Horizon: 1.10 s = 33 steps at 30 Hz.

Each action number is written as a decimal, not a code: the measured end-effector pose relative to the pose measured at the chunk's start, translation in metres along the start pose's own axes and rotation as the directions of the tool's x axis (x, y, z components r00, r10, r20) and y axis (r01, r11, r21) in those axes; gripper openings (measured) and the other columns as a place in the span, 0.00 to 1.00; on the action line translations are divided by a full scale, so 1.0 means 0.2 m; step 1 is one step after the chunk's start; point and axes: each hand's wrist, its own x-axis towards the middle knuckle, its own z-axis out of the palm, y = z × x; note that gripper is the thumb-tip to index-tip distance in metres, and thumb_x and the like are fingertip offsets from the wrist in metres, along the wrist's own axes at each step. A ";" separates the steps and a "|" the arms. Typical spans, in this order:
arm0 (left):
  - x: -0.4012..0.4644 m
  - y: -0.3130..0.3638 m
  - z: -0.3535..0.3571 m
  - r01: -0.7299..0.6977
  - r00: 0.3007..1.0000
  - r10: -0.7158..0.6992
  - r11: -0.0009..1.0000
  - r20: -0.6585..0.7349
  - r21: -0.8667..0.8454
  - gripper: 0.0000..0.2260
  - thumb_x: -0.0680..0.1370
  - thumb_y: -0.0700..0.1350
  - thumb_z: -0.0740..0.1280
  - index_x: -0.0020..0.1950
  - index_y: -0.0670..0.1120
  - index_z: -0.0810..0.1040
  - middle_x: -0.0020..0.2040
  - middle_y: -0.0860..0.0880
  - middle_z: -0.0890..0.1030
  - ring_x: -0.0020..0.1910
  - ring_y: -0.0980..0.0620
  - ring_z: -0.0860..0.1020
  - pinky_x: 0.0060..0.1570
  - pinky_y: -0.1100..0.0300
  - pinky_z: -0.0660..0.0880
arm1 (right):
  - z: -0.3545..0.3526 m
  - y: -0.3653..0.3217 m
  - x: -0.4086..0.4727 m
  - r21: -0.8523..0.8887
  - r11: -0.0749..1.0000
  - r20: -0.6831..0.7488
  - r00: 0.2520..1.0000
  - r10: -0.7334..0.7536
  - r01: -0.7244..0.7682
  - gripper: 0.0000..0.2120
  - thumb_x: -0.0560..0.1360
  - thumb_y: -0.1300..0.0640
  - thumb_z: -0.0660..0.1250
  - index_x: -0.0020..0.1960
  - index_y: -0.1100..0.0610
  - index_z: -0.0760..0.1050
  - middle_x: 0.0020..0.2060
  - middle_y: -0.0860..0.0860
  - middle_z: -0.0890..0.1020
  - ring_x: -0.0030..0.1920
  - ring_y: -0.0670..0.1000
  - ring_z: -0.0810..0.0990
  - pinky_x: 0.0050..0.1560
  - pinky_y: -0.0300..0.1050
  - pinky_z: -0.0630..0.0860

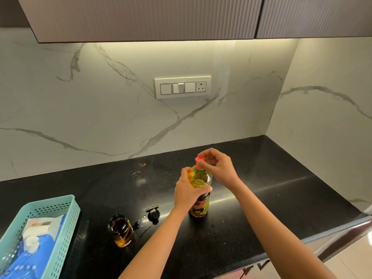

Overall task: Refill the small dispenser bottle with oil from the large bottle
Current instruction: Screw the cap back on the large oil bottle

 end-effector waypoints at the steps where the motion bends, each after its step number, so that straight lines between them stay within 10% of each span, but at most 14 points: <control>1: 0.00 0.00 0.00 0.001 1.000 -0.001 1.000 0.006 -0.003 0.35 0.59 0.60 0.77 0.60 0.55 0.65 0.54 0.53 0.79 0.53 0.52 0.78 0.52 0.55 0.78 | 0.00 0.00 0.00 -0.027 1.000 -0.005 1.000 -0.002 0.002 0.09 0.72 0.57 0.72 0.51 0.56 0.78 0.46 0.51 0.84 0.48 0.48 0.83 0.49 0.41 0.81; 22: -0.04 0.05 -0.01 0.016 1.000 -0.016 0.998 0.002 0.060 0.35 0.62 0.57 0.77 0.63 0.52 0.64 0.57 0.51 0.77 0.57 0.51 0.77 0.56 0.54 0.77 | 0.02 -0.08 0.02 -0.686 0.727 0.047 0.999 -0.008 0.038 0.18 0.74 0.44 0.66 0.56 0.56 0.74 0.48 0.50 0.78 0.46 0.48 0.75 0.44 0.38 0.72; 33: -0.04 0.06 -0.02 0.026 1.000 -0.026 0.996 -0.007 0.087 0.35 0.63 0.56 0.77 0.64 0.52 0.65 0.59 0.51 0.76 0.58 0.50 0.75 0.57 0.54 0.75 | 0.03 -0.17 0.06 -0.732 0.673 0.194 0.979 0.063 0.101 0.14 0.78 0.51 0.62 0.56 0.60 0.75 0.52 0.56 0.78 0.44 0.48 0.74 0.45 0.38 0.72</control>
